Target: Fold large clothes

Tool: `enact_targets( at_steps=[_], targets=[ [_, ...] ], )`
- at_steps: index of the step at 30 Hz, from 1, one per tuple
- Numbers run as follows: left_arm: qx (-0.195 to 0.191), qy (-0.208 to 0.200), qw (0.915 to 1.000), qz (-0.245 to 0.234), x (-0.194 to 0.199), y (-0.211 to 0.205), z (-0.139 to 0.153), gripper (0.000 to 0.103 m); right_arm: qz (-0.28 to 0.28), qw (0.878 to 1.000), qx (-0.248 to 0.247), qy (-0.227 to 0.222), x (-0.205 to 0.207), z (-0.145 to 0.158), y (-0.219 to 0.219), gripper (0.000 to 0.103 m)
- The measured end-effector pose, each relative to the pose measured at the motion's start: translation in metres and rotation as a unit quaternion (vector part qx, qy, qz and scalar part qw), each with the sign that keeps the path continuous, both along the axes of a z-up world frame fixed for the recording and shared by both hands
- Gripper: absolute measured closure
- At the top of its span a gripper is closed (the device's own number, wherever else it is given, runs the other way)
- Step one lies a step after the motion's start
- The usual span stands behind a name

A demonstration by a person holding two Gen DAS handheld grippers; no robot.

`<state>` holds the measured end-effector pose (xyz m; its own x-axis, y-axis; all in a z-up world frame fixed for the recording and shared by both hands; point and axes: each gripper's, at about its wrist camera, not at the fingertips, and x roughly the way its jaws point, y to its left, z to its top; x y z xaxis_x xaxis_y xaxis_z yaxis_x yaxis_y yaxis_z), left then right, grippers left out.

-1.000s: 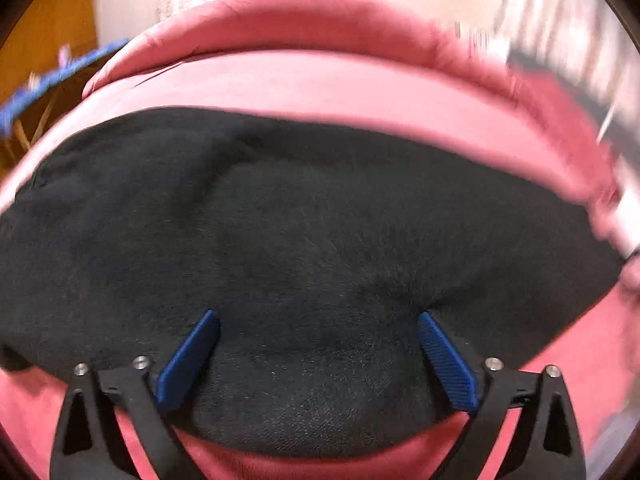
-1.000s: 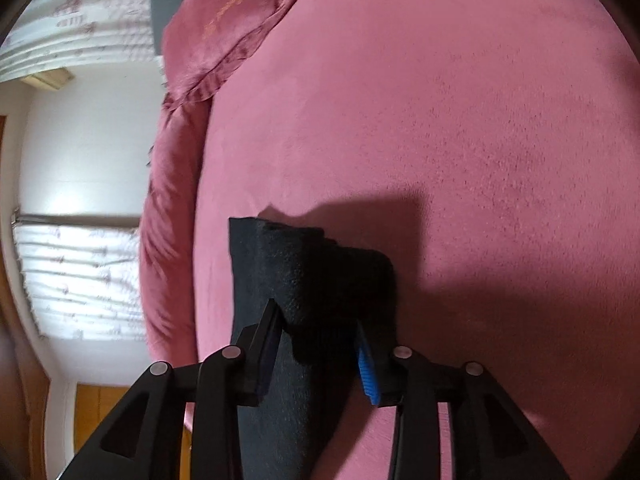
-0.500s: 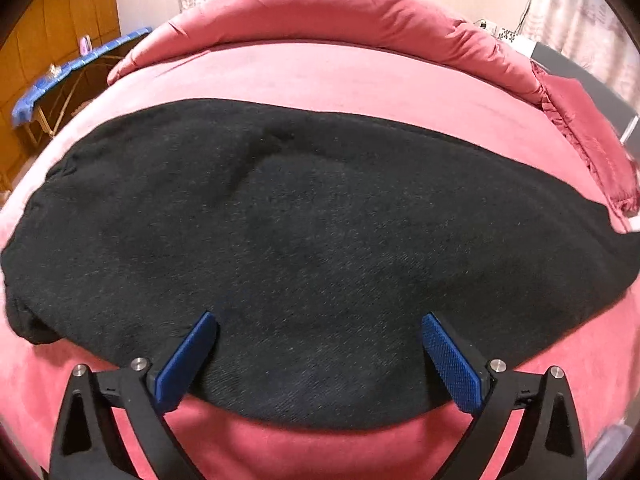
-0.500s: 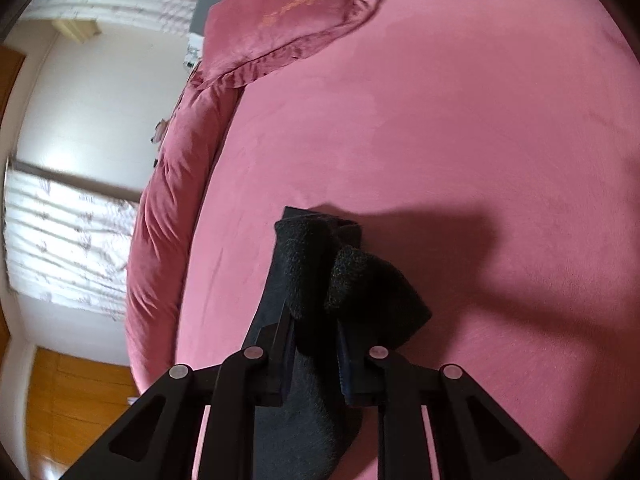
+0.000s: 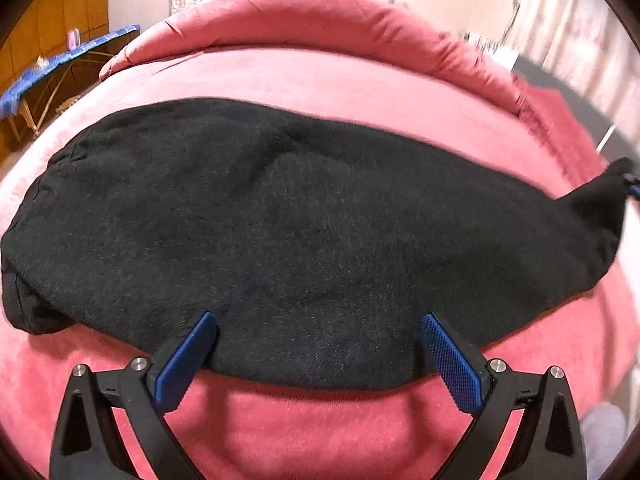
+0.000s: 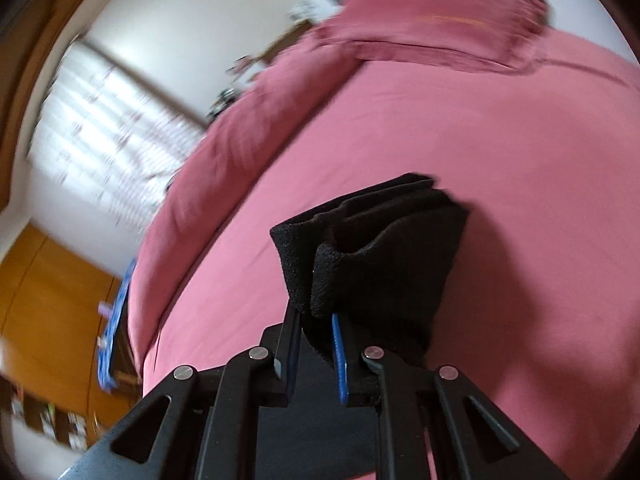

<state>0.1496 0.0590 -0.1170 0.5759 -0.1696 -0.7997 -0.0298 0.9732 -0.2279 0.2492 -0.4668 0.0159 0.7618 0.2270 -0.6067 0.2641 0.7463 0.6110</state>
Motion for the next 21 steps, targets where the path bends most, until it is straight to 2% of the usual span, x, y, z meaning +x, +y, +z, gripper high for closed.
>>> enact_targets(
  at_steps=[4, 7, 9, 12, 13, 15, 16, 17, 18, 19, 20, 21],
  targets=[
    [-0.072, -0.032, 0.9967, 0.022, -0.020, 0.029, 0.003, 0.000, 0.075, 0.996, -0.048, -0.021, 0.012, 0.025, 0.072, 0.089],
    [-0.089, -0.047, 0.9942, 0.038, -0.029, 0.050, -0.002, 0.000, 0.132, 0.986, -0.090, -0.039, 0.013, 0.029, 0.132, 0.089],
    [-0.090, -0.049, 0.9939, 0.040, -0.031, 0.058, -0.007, 0.000, 0.184, 0.974, -0.121, -0.050, 0.010, 0.021, 0.181, 0.089],
    [-0.091, -0.044, 0.9943, 0.035, -0.031, 0.053, -0.011, 0.000, 0.271, 0.946, -0.172, -0.044, 0.001, -0.017, 0.257, 0.088],
    [-0.091, -0.043, 0.9944, 0.032, -0.030, 0.049, -0.006, 0.000, 0.287, 0.940, -0.183, -0.037, -0.001, -0.030, 0.270, 0.088],
    [-0.089, -0.044, 0.9947, 0.027, -0.033, 0.045, -0.003, 0.000, 0.334, 0.917, -0.219, -0.001, -0.010, -0.083, 0.310, 0.084],
    [-0.089, -0.043, 0.9948, 0.025, -0.035, 0.045, 0.000, 0.000, 0.350, 0.908, -0.229, 0.013, -0.012, -0.099, 0.318, 0.082],
    [-0.090, -0.043, 0.9948, 0.023, -0.035, 0.042, 0.002, 0.000, 0.378, 0.891, -0.250, 0.031, -0.020, -0.126, 0.333, 0.080],
    [-0.091, -0.043, 0.9947, 0.021, -0.035, 0.039, 0.004, 0.000, 0.381, 0.883, -0.273, 0.024, -0.028, -0.135, 0.338, 0.074],
    [-0.092, -0.043, 0.9946, 0.020, -0.034, 0.041, 0.005, 0.000, 0.379, 0.875, -0.301, -0.004, -0.039, -0.134, 0.343, 0.064],
    [-0.095, -0.041, 0.9944, 0.018, -0.031, 0.038, 0.004, 0.000, 0.385, 0.863, -0.325, -0.030, -0.050, -0.132, 0.346, 0.059],
    [-0.101, -0.039, 0.9940, 0.015, -0.029, 0.033, 0.005, 0.000, 0.398, 0.852, -0.339, -0.037, -0.059, -0.131, 0.348, 0.054]
  ],
)
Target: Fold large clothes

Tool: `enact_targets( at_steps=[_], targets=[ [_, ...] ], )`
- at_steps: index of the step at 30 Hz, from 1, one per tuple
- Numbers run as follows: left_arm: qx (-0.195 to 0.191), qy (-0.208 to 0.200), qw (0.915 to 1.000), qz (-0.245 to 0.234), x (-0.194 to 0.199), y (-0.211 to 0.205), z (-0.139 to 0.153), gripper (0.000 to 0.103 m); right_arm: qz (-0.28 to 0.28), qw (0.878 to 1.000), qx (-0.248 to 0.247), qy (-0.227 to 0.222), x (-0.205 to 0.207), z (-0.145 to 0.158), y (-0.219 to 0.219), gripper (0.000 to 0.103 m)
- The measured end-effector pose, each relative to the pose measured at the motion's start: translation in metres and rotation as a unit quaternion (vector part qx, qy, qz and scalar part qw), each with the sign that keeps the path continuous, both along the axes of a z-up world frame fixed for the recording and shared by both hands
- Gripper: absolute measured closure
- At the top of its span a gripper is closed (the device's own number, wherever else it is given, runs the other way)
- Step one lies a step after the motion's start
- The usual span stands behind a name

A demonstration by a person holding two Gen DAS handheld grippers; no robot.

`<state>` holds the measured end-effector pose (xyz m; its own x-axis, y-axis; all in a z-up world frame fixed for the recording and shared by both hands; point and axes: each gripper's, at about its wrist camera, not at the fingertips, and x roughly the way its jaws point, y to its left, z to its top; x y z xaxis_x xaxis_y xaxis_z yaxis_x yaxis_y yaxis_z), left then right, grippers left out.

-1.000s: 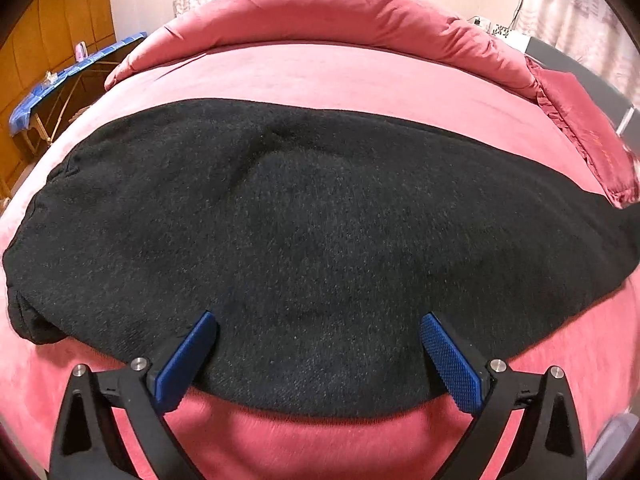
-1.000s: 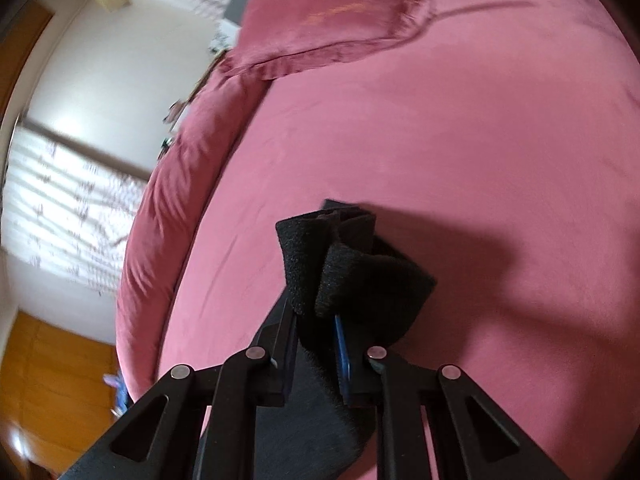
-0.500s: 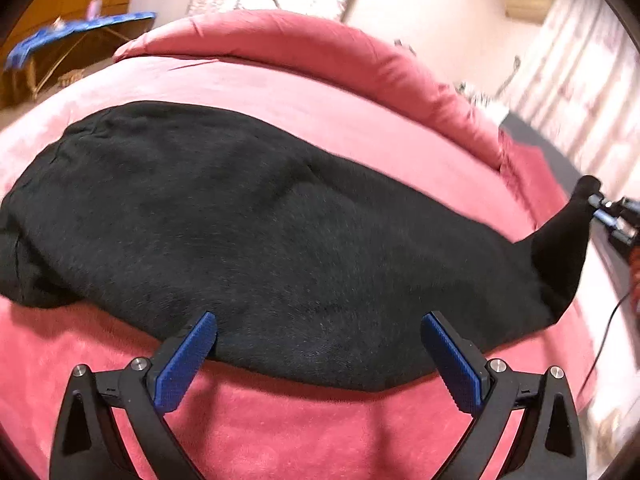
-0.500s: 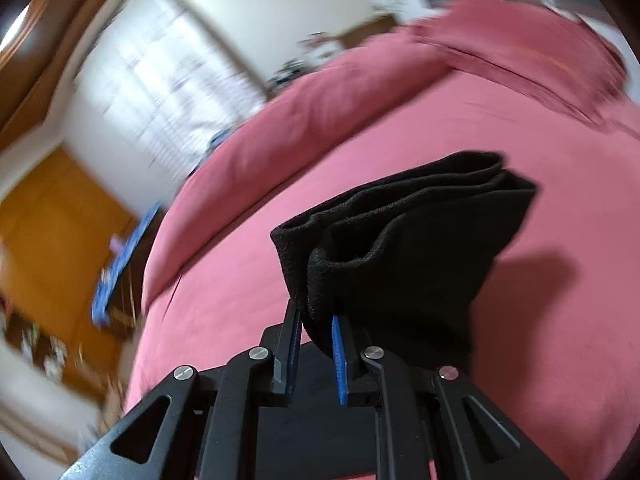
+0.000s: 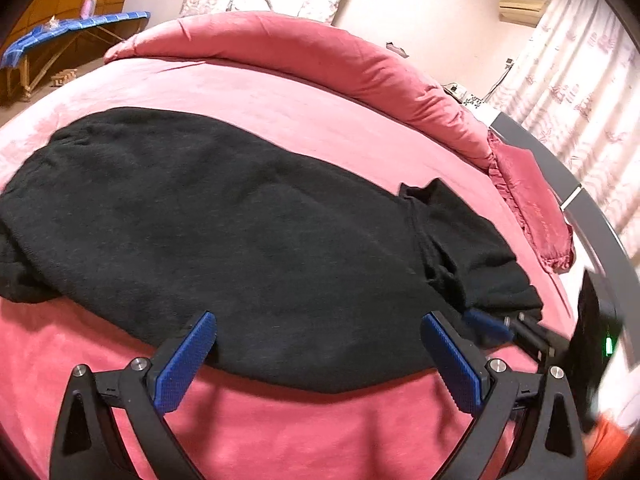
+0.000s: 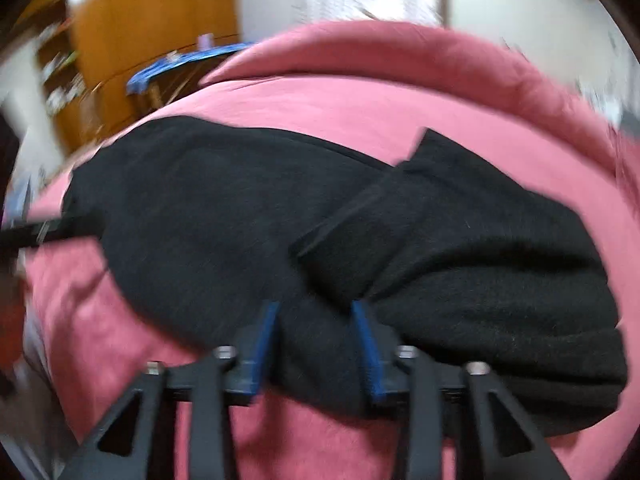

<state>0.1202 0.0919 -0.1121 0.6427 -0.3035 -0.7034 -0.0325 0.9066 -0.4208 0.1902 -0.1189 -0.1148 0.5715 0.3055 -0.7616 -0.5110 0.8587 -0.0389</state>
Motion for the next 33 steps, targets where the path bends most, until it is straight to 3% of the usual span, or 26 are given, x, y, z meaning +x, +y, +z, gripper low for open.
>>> enact_targets(
  at_steps=[2, 5, 8, 10, 11, 13, 16, 18, 21, 22, 23, 24, 28, 31, 33],
  targets=[
    [-0.007, 0.002, 0.9999, -0.008, 0.006, -0.011, 0.004, 0.000, 0.018, 1.000, -0.005, -0.005, -0.017, 0.003, -0.005, 0.054],
    [-0.010, 0.008, 0.9997, -0.023, 0.019, -0.035, 0.014, 0.000, 0.021, 0.999, 0.041, -0.017, -0.037, 0.007, -0.029, 0.054],
    [-0.011, 0.026, 0.9988, -0.040, 0.050, -0.069, 0.023, 0.002, -0.043, 0.993, 0.110, -0.005, -0.035, 0.007, -0.065, 0.054],
    [-0.013, 0.036, 0.9978, -0.053, 0.065, -0.084, 0.026, 0.005, -0.097, 0.982, 0.163, 0.020, -0.022, 0.006, -0.095, 0.054],
    [-0.010, 0.040, 0.9975, -0.057, 0.076, -0.094, 0.026, 0.005, -0.130, 0.970, 0.204, 0.038, -0.014, 0.005, -0.114, 0.054],
    [-0.001, 0.058, 0.9961, -0.066, 0.096, -0.108, 0.024, 0.011, -0.182, 0.928, 0.318, 0.069, -0.002, 0.001, -0.157, 0.054],
    [0.020, 0.107, 0.9909, -0.079, 0.132, -0.128, 0.009, 0.015, -0.224, 0.894, 0.378, 0.089, 0.004, -0.008, -0.186, 0.054],
    [0.012, 0.118, 0.9891, -0.087, 0.146, -0.134, 0.002, 0.016, -0.247, 0.869, 0.416, 0.103, 0.004, -0.018, -0.202, 0.055],
    [0.003, 0.137, 0.9867, -0.088, 0.157, -0.141, -0.004, 0.017, -0.275, 0.818, 0.496, 0.097, 0.006, -0.026, -0.232, 0.055],
    [0.003, 0.135, 0.9867, -0.091, 0.160, -0.144, -0.005, 0.024, -0.290, 0.799, 0.519, 0.089, 0.007, -0.030, -0.245, 0.055],
    [0.008, 0.137, 0.9864, -0.090, 0.161, -0.146, -0.005, 0.048, -0.301, 0.781, 0.541, 0.086, 0.008, -0.035, -0.254, 0.055],
    [0.014, 0.150, 0.9844, -0.091, 0.162, -0.150, -0.007, 0.060, -0.310, 0.754, 0.573, 0.091, 0.009, -0.045, -0.263, 0.055],
    [0.035, 0.141, 0.9832, -0.110, 0.157, -0.161, 0.001, 0.083, -0.322, 0.676, 0.651, 0.123, 0.016, -0.077, -0.273, 0.057],
    [0.003, 0.114, 0.9876, -0.108, 0.153, -0.160, 0.019, 0.086, -0.315, 0.656, 0.675, 0.121, 0.021, -0.081, -0.277, 0.060],
    [-0.035, 0.098, 0.9888, -0.107, 0.151, -0.155, 0.037, 0.087, -0.314, 0.649, 0.684, 0.115, 0.022, -0.084, -0.282, 0.073]
  ],
)
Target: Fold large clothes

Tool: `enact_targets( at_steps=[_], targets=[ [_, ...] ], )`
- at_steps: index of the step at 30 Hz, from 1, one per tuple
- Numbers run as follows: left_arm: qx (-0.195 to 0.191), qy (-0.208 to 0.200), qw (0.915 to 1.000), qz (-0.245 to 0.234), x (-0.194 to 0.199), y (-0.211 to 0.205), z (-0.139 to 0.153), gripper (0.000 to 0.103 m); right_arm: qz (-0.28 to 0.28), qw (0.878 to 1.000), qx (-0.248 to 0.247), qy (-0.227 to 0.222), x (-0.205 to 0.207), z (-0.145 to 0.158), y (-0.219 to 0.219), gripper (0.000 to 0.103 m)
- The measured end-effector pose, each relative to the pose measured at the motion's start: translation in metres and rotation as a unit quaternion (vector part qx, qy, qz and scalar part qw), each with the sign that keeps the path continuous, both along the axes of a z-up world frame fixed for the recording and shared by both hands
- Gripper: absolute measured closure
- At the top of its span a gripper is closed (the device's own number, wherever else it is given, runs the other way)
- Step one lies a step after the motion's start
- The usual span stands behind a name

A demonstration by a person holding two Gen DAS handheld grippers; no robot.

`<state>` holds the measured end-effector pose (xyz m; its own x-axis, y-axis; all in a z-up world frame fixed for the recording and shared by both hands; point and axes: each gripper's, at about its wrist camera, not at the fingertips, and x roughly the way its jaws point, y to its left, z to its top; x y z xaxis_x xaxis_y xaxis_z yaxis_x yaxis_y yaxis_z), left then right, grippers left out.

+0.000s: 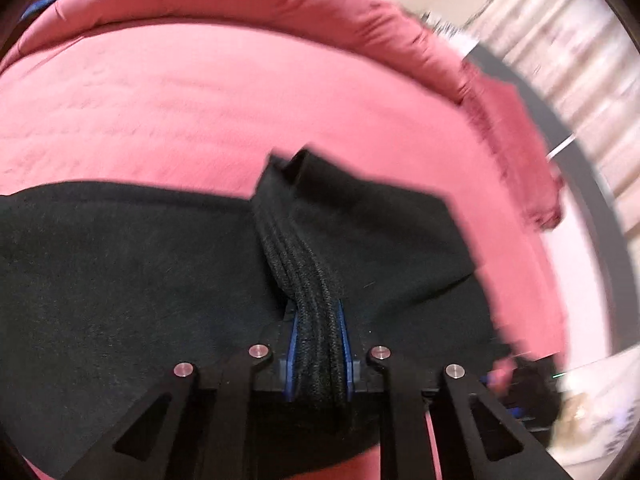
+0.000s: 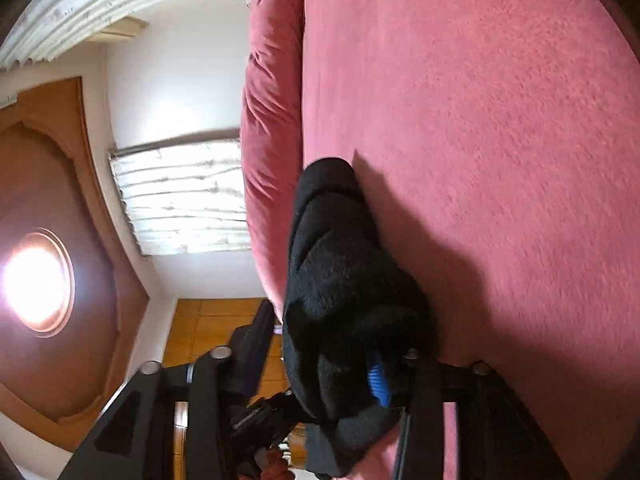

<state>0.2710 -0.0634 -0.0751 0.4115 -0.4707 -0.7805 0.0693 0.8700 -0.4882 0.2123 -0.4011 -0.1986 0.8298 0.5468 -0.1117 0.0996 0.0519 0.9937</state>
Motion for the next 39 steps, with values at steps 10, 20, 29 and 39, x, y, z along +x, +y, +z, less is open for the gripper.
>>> enact_targets(
  at_steps=[10, 20, 29, 39],
  targets=[
    [0.011, -0.122, 0.9923, 0.011, -0.090, 0.031, 0.034, 0.087, 0.008, 1.000, -0.023, -0.008, 0.002, 0.007, 0.007, 0.083],
    [0.095, -0.062, 0.9875, 0.110, -0.098, 0.074, -0.002, 0.072, 0.029, 0.998, 0.036, 0.043, 0.002, -0.011, 0.017, 0.072],
    [0.217, -0.236, 0.9434, -0.085, 0.016, -0.061, 0.088, 0.012, 0.015, 0.997, 0.064, 0.047, 0.003, -0.020, 0.022, 0.082],
    [0.290, -0.092, 0.9312, -0.201, 0.122, -0.173, -0.004, 0.058, 0.021, 0.998, -0.043, 0.036, -0.007, 0.004, 0.023, 0.089]
  ],
)
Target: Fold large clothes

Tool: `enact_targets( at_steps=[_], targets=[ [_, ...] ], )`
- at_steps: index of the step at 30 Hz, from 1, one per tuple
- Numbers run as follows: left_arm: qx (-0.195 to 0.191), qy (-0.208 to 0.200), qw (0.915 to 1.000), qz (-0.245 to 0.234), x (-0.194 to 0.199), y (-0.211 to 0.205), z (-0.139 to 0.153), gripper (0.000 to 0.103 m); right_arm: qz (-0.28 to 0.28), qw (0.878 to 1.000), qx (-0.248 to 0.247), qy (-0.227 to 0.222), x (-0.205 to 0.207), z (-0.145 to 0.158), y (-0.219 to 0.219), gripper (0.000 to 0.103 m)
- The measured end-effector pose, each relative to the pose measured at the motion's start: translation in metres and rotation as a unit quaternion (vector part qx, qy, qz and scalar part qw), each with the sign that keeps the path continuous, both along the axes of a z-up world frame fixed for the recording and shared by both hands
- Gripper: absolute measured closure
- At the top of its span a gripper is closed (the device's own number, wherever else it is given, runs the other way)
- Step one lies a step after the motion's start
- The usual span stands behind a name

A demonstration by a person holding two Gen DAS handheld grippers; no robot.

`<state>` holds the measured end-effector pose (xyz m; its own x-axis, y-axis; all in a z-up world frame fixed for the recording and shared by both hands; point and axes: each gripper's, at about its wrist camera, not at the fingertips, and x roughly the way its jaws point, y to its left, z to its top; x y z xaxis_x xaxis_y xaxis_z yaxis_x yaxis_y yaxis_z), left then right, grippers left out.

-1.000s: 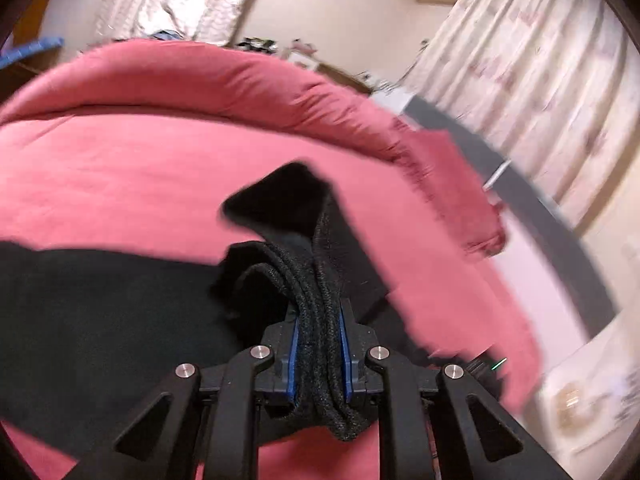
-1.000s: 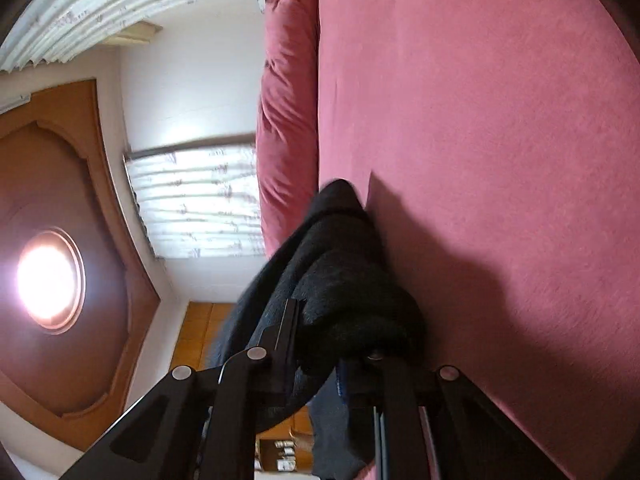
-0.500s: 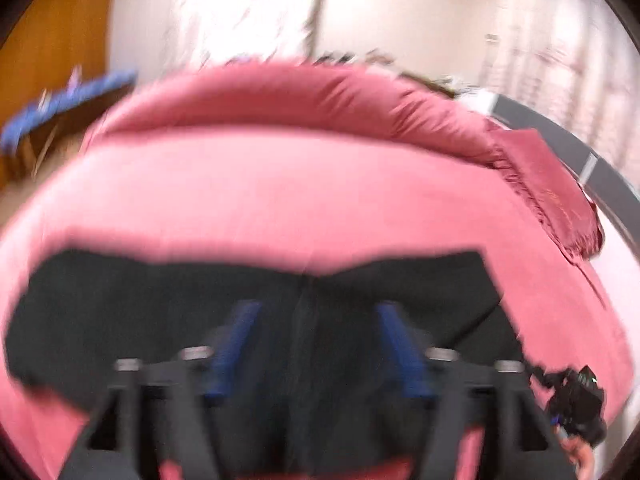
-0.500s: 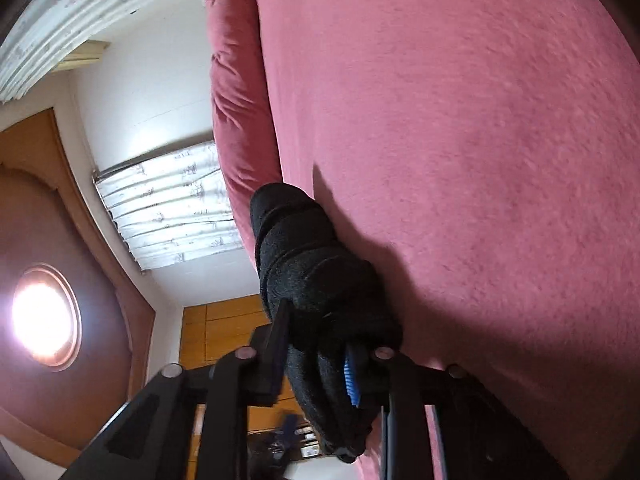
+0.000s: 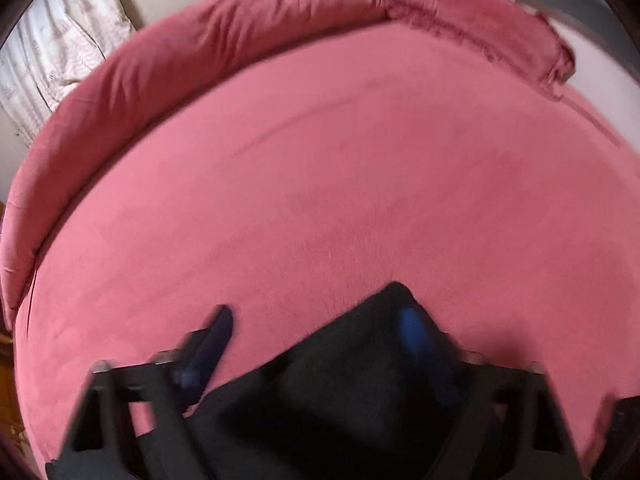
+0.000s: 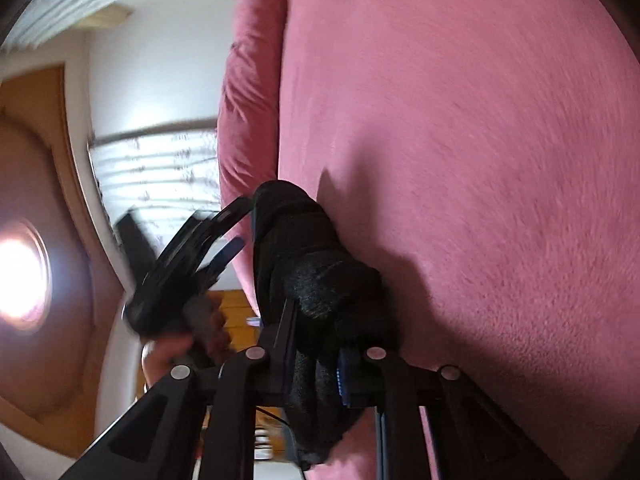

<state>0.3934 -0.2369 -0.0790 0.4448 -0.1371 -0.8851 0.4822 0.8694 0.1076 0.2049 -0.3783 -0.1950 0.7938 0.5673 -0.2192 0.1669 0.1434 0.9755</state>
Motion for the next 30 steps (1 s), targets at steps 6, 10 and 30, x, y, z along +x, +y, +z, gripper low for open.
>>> enact_targets(
  at_steps=[6, 10, 30],
  targets=[
    [0.003, -0.055, 0.9959, 0.072, 0.015, 0.027, 0.019, 0.103, 0.017, 0.995, -0.092, -0.028, -0.017, 0.039, 0.013, 0.091],
    [-0.043, -0.025, 0.9921, 0.115, 0.018, 0.065, 0.010, 0.103, 0.037, 0.991, -0.127, 0.003, -0.043, 0.040, 0.028, 0.090],
    [-0.038, 0.025, 0.9962, -0.074, -0.031, -0.007, -0.031, 0.086, 0.153, 0.930, -0.327, 0.073, 0.019, 0.071, 0.024, 0.067]
  ],
)
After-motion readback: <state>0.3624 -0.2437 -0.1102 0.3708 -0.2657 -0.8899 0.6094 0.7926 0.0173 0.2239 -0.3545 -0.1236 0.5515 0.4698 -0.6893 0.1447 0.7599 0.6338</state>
